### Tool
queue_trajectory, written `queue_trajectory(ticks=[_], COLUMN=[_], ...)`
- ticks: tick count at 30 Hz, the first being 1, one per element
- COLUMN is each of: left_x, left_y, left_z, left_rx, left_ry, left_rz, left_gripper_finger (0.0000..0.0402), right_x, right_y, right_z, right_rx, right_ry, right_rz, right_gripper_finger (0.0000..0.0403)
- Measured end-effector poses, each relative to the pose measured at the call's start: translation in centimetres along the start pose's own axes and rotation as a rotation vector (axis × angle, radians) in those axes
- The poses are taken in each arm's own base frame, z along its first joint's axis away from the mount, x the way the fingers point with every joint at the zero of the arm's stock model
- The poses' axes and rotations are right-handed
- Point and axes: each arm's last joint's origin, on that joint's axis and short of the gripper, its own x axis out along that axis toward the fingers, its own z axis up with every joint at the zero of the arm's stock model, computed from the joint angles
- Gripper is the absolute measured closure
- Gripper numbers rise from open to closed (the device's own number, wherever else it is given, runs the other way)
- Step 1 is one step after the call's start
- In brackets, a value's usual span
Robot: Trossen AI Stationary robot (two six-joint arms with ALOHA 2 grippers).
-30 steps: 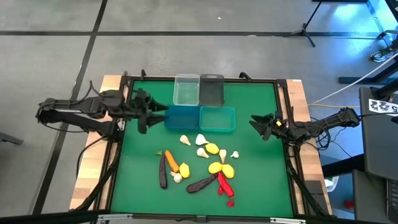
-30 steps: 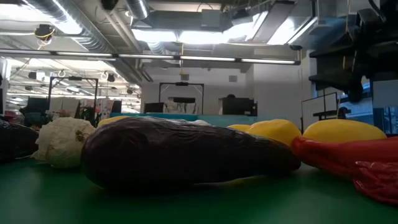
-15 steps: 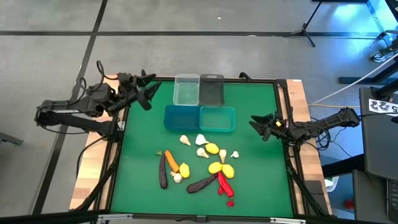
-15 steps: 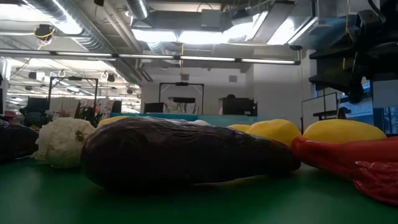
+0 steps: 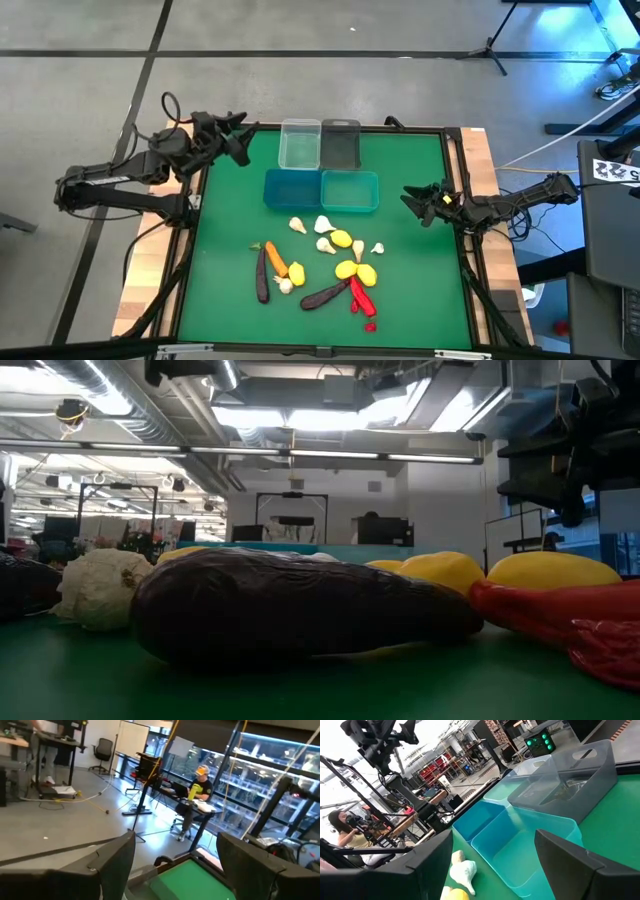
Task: Sort produce into baskets
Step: Put the white garlic into the transparent bin
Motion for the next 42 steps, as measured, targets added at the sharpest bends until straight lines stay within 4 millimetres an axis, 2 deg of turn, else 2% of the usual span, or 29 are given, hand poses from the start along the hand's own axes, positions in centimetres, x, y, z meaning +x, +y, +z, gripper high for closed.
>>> queue_trajectory(ticks=[11, 17, 27, 35, 42], left_x=[-0.1, -0.1, -0.7, -0.9, -1.0], left_y=[0.3, 0.5, 0.6, 0.4, 0.3], left_z=[-0.8, -1.2, -3.3, -3.6, -3.6], left_rx=[0.052, 0.155, 0.245, 0.118, 0.149], left_ry=[0.076, 0.111, 0.323, 0.348, 0.349], left_rz=[0.025, 0.031, -0.014, -0.01, -0.026], left_gripper_finger=[0.0126, 0.0126, 0.0126, 0.0126, 0.0126], right_x=[0.0, 0.0, 0.0, 0.0, 0.0], right_y=[0.0, 0.0, 0.0, 0.0, 0.0], right_z=[0.0, 0.0, 0.0, 0.0, 0.0], right_rx=[0.0, 0.0, 0.0, 0.0, 0.0], right_ry=[0.0, 0.0, 0.0, 0.0, 0.0], right_rz=[0.0, 0.001, 0.0, 0.001, 0.0], right_gripper_finger=[0.0123, 0.0123, 0.0123, 0.0123, 0.0123])
